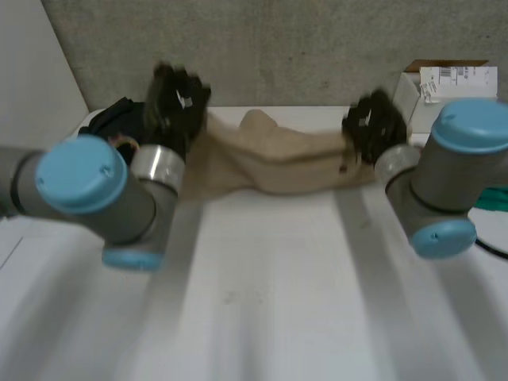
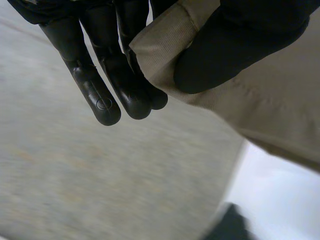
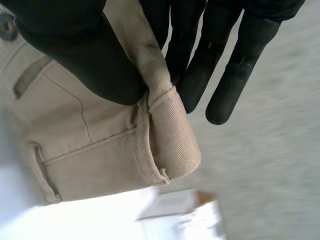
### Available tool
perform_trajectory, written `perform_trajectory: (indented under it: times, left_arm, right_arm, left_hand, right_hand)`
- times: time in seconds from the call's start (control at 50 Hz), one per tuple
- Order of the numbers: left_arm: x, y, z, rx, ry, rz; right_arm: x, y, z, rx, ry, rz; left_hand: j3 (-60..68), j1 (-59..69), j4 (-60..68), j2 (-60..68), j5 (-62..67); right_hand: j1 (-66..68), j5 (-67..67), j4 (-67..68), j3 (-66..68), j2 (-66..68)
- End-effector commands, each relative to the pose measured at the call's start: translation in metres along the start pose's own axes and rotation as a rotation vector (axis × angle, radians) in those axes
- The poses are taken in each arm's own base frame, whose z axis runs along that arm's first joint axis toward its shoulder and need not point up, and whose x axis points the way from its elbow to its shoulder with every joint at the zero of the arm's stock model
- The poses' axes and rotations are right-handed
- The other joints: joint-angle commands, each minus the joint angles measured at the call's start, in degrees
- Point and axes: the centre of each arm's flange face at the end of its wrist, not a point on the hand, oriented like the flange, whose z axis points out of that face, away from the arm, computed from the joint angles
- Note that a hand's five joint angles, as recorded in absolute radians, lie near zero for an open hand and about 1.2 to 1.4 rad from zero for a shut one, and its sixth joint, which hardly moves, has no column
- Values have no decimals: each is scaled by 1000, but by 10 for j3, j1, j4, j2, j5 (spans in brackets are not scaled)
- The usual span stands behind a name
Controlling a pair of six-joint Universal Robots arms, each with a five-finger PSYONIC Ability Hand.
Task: Fold the laundry.
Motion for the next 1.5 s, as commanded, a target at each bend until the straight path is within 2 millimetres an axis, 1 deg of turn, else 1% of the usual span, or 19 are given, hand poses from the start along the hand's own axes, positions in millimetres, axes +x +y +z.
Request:
perform_trajectory:
  times: [0.02, 0.18, 0.28, 0.36, 0.44, 0.5, 0.62, 0.7, 0.78, 0.82, 0.88, 0.9, 0.96, 0.98, 1.06, 1.14, 1.28, 1.42, 1.5]
  left_arm:
    - [10, 5, -49, -89, 130, 15]
    - [-35, -29, -96, -140, 201, 21]
    - [-63, -51, -146, -240, 343, 39]
    - [-70, -57, -186, -343, 501, 52]
    - [-67, -55, -196, -380, 572, 53]
    - [-57, -49, -187, -379, 575, 52]
    - [-11, -11, -143, -418, 589, 72]
    - [9, 0, -108, -412, 576, 73]
    - [5, -7, -55, -349, 453, 71]
    - [-14, -23, -15, -261, 293, 59]
    - [-43, -50, 21, -113, 91, 29]
    - [-66, -70, 40, -3, -47, 6]
    - [-98, -89, 58, 148, -247, -20]
    - [-126, -100, 65, 242, -384, -27]
    - [-169, -123, 55, 359, -549, -35]
    - [-162, -121, 48, 333, -507, -34]
    - [-117, -76, 36, 185, -344, -20]
    - [-59, -19, 5, 8, -153, 4]
    - [-17, 18, -18, -105, -23, 19]
  right_arm:
    - [-30, 18, -39, -180, -248, 18]
    - [8, -7, -96, -278, -369, 30]
    - [31, -27, -149, -347, -488, 25]
    - [42, -41, -177, -326, -527, 42]
    - [36, -46, -183, -259, -570, 67]
    - [27, -43, -183, -254, -608, 80]
    - [-11, -2, -144, -415, -707, 81]
    - [-5, 6, -114, -418, -574, 43]
    - [16, -3, -77, -326, -372, 15]
    - [40, -17, -56, -239, -230, 15]
    - [70, -37, -36, -118, -57, 22]
    - [92, -51, -26, -23, 73, 39]
    - [126, -75, -18, 144, 284, 67]
    - [147, -89, -19, 253, 412, 77]
    - [178, -116, -34, 437, 588, 68]
    - [167, -109, -28, 404, 531, 71]
    - [126, -81, -13, 284, 373, 94]
    - [52, -49, -5, 186, 171, 112]
    - [-3, -14, 1, 79, 29, 118]
  left_hand:
    - [112, 150, 111, 113, 114]
    - [112, 150, 111, 113, 114]
    - [112, 150, 111, 113, 114]
    - [112, 150, 111, 113, 114]
    - [112, 150, 111, 113, 114]
    - [112, 150, 111, 113, 114]
    - [112, 150, 111, 113, 114]
    - [112, 150, 111, 113, 114]
    - [112, 150, 111, 113, 114]
    - [112, 150, 111, 113, 114]
    - [112, 150, 111, 113, 114]
    - [112, 150, 111, 113, 114]
    - [112, 150, 111, 113, 114]
    - [112, 150, 111, 113, 114]
    - [112, 150, 111, 113, 114]
    - [112, 150, 111, 113, 114]
    - [112, 150, 111, 113, 114]
    - [112, 150, 111, 113, 114]
    - [112, 150, 111, 113, 114]
  right_hand:
    - [145, 118, 99, 99, 99]
    - [145, 118, 99, 99, 99]
    - [145, 118, 99, 99, 99]
    - [145, 118, 99, 99, 99]
    - [145, 118, 99, 99, 99]
    - [145, 118, 99, 99, 99]
    - [145, 118, 99, 99, 99]
    - [145, 118, 99, 99, 99]
    - [145, 118, 99, 99, 99]
    - [145, 118, 99, 99, 99]
    - [145, 118, 99, 99, 99]
    - [145, 118, 99, 99, 99]
    - [145, 118, 99, 99, 99]
    - [145, 118, 99, 99, 99]
    - [145, 118, 99, 99, 99]
    - [145, 118, 99, 99, 99]
    - [145, 118, 99, 99, 99]
    - [145, 118, 99, 99, 99]
    - [145, 118, 99, 99, 99]
